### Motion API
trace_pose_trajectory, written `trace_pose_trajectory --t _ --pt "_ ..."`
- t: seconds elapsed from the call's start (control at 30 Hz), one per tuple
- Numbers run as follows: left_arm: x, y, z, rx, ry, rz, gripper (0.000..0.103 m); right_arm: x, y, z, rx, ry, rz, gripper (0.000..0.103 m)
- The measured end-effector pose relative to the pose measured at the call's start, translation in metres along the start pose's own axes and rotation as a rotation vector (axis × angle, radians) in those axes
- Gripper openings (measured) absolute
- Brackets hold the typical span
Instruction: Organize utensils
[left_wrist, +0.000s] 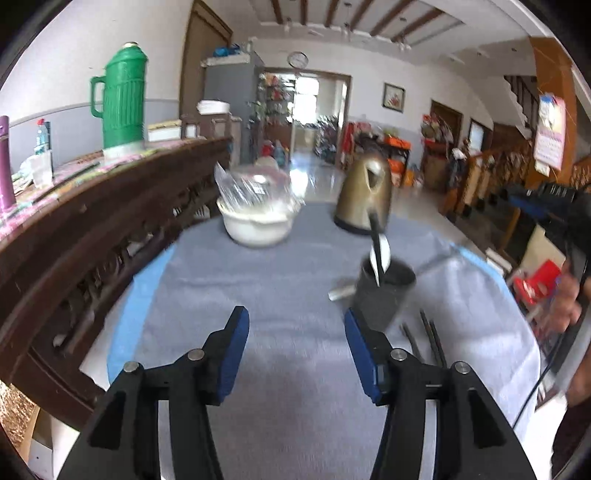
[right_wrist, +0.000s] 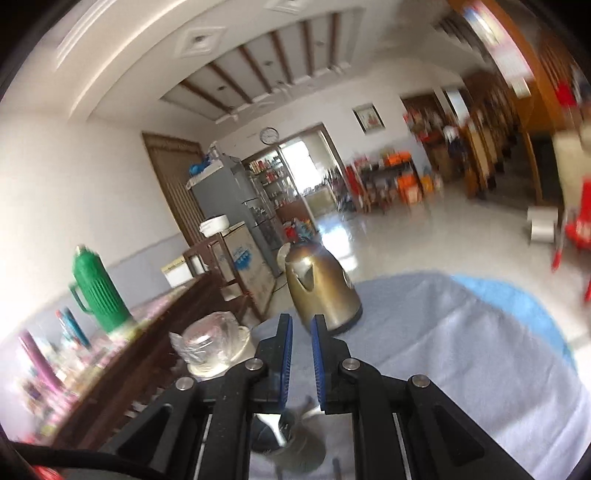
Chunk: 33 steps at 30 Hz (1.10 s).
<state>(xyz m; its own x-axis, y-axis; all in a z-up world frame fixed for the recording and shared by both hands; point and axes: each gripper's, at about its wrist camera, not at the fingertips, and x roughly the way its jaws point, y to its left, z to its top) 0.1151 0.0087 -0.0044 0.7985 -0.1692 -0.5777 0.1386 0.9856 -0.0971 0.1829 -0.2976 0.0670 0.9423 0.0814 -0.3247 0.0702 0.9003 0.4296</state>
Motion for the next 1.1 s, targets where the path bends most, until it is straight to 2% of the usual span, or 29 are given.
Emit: trace_pose_trajectory --t 0.13,0.3,0.4,0.53,0.7,0.83,0.9,1.0,1.1 --pt "0.017 -0.017 -0.038 0.057 0.135 -0.022 0.056 -0.019 -0.065 -0.02 0.222 0.093 0.042 0.013" --pt "0.037 -0.029 -0.076 0.051 0.308 -0.066 0.056 -0.033 -0.121 -0.077 0.313 0.225 0.017 0.015" --pt "0.044 -0.035 -0.088 0.039 0.366 -0.078 0.056 -0.026 -0.143 -0.104 0.402 0.311 0.051 0.015" --pt "0.042 -0.04 -0.097 0.055 0.362 -0.067 0.056 0.007 -0.155 -0.117 0.51 0.396 0.156 0.015" --pt "0.036 -0.037 -0.087 0.043 0.312 -0.09 0.056 0.078 -0.141 -0.111 0.533 0.484 0.244 0.015" --pt "0.041 -0.036 -0.076 0.075 0.292 -0.086 0.056 0.152 -0.126 -0.11 0.566 0.582 0.26 0.015" --pt "0.044 -0.034 -0.071 0.081 0.293 -0.088 0.056 0.185 -0.124 -0.114 0.581 0.623 0.238 0.015" --pt "0.05 -0.029 -0.064 0.072 0.296 -0.097 0.056 0.224 -0.131 -0.124 0.645 0.656 0.198 0.015" --pt "0.057 -0.024 -0.057 0.064 0.298 -0.097 0.056 0.247 -0.138 -0.13 0.691 0.643 0.189 0.015"
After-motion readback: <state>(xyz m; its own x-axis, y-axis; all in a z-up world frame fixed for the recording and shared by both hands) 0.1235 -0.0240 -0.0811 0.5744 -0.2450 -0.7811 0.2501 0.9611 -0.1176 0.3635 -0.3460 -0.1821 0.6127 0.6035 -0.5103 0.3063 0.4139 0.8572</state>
